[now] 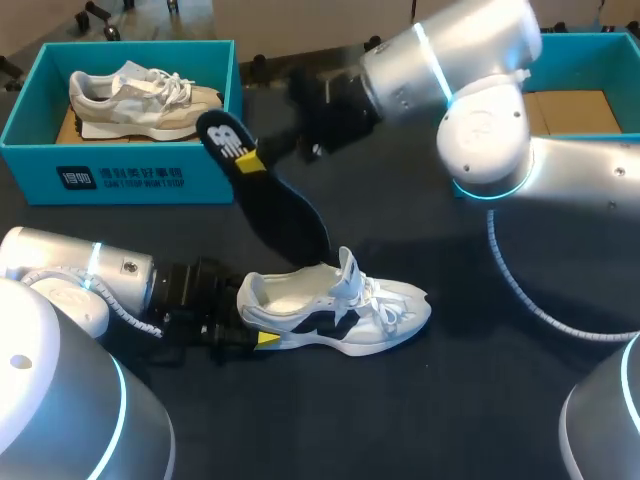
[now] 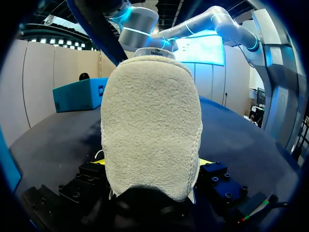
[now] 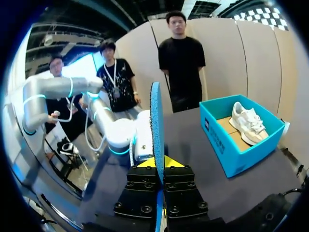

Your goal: Take the shoe out of the shoebox, open the shoe tongue, remove and reinsert the insole, then place the shoe into the shoebox

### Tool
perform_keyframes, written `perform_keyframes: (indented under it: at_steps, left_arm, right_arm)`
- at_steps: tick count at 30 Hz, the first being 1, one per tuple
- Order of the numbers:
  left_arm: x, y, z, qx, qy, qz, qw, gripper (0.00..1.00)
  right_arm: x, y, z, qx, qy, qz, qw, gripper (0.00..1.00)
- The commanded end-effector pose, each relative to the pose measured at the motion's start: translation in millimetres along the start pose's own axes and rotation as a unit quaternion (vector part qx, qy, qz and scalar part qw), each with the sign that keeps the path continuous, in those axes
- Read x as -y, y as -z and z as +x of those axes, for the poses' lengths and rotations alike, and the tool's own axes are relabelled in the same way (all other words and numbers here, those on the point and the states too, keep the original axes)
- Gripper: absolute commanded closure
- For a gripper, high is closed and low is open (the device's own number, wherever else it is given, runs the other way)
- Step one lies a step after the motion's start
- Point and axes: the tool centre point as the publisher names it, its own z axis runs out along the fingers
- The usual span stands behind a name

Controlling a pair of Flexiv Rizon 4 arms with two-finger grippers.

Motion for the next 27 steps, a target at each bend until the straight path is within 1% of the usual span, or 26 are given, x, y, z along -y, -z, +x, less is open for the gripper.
perform_keyframes:
  at_steps: [1,2,4,8,10,15,16,19,26,27]
  left_arm:
    - [-2,-3,-1.5,-0.001,0.001,-0.002,1.000,1.00]
    - [-2,-3,-1.5,-0.001,0.001,-0.002,1.000,1.00]
    - [-2,-3,-1.5,-0.001,0.001,-0.002,1.000,1.00]
    - [-2,-3,-1.5,-0.001,0.001,-0.002,1.000,1.00]
    - [-2,-3,-1.5,-0.001,0.001,-0.002,1.000,1.00]
    - [-2,-3,-1.5,-0.001,0.001,-0.002,1.000,1.00]
    - [-2,-3,-1.5,-0.001,0.001,-0.002,1.000,1.00]
    - [-2,-3,-1.5,-0.001,0.001,-0.002,1.000,1.00]
    - [-2,-3,-1.5,-0.001,0.001,-0.002,1.000,1.00]
    - [-2,-3,-1.5,-0.001,0.001,-0.002,1.000,1.00]
  right_arm:
    - [-9.4,14,0.3,-0.005,-0.007,-0.010,1.000,1.00]
    - [-12.4,17,-0.2,-0.005,-0.012,-0.003,1.000,1.00]
    - [-19.2,22,-1.5,-0.011,-0.025,-0.004,1.000,1.00]
    - [-32.4,32,-3.8,-0.016,-0.045,-0.029,0.998,1.00]
    - [-39.8,37,-4.9,-0.013,-0.053,-0.035,0.998,1.00]
    - [-56.9,45,-6.8,-0.027,-0.072,-0.075,0.994,1.00]
    - [-58.9,47,-7.0,-0.036,-0.076,-0.086,0.993,1.00]
    - [-63.8,54,-6.1,-0.047,-0.094,-0.101,0.989,1.00]
    - [-71.7,82,0.0,-0.061,-0.126,-0.144,0.980,1.00]
    - [-72.4,87,1.7,-0.067,-0.128,-0.155,0.977,1.00]
